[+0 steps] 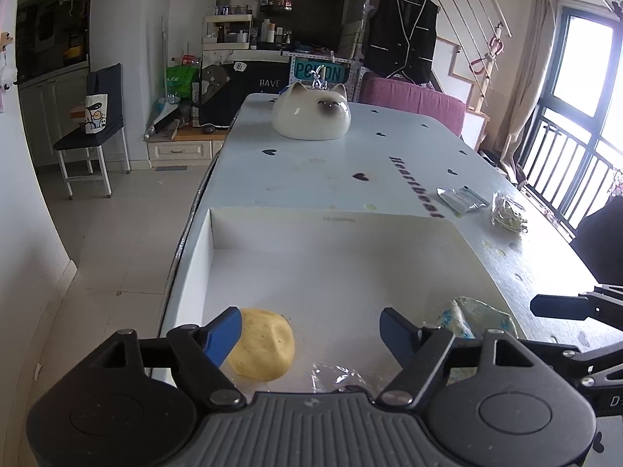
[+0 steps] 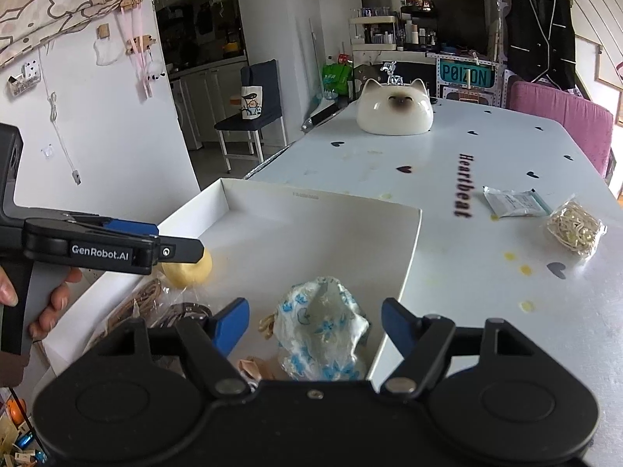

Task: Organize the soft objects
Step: 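Carry the yellow ball and blue pouch into the tray and open both tools, then withdraw both tools from the tray toward the sachet and beaded cords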

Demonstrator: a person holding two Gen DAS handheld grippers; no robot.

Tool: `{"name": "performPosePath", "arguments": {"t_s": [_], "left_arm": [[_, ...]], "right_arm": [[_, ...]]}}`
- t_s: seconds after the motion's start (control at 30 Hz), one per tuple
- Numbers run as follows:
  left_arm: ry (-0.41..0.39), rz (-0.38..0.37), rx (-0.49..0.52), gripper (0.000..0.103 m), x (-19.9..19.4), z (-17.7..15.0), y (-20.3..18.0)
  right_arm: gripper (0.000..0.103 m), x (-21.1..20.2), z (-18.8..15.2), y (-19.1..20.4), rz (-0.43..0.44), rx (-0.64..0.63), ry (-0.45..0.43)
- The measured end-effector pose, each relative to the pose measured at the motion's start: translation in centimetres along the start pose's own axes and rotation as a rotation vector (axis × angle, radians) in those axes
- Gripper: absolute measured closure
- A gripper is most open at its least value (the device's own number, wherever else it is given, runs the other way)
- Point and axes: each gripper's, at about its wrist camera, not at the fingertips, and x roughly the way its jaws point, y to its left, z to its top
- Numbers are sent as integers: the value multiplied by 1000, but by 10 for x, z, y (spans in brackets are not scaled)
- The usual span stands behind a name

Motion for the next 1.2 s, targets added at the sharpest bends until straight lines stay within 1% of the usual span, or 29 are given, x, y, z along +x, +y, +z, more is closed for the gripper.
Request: {"name": "performPosePath", "arguments": {"t_s": [0.13,0.33,0.4,0.5,0.53,0.6,0.7,0.77,0.87,1.0,1.2], "left_arm": [[5,-2,10,23,-3,-2,-5],[-3,5,12,18,-15,-3,-8],[-10,9,15,13,-21,-4,-9],[-25,25,20,10,-29,-5,-9],[-27,30,17,9,-31,-6,-9],[-28,33,13,4,-37,-8,-9],[-39,40,11,0,-45,-11,-8],[-46,41,8,0,-49,-13,-8],[-45,57,11,0,-53,-14,-9],[-46,61,12,0,-58,-17,-11],[-60,61,20,0,-68,-20,-18]], "right_arm": [[27,-3,-3,1,4,-1,2],[27,-11,-5,2,9,-4,-6],[27,-14,-6,2,8,-4,-11],[26,-20,-6,3,6,-5,-19],[25,-22,-6,3,5,-5,-22],[23,-26,-7,2,6,-6,-28],[17,-33,-8,2,-1,-6,-37],[9,-37,-9,1,-15,-1,-43],[4,-42,-9,-2,-24,10,-48],[0,-48,-10,-6,-51,15,-55],[0,-56,-9,-15,-87,27,-69]]}}
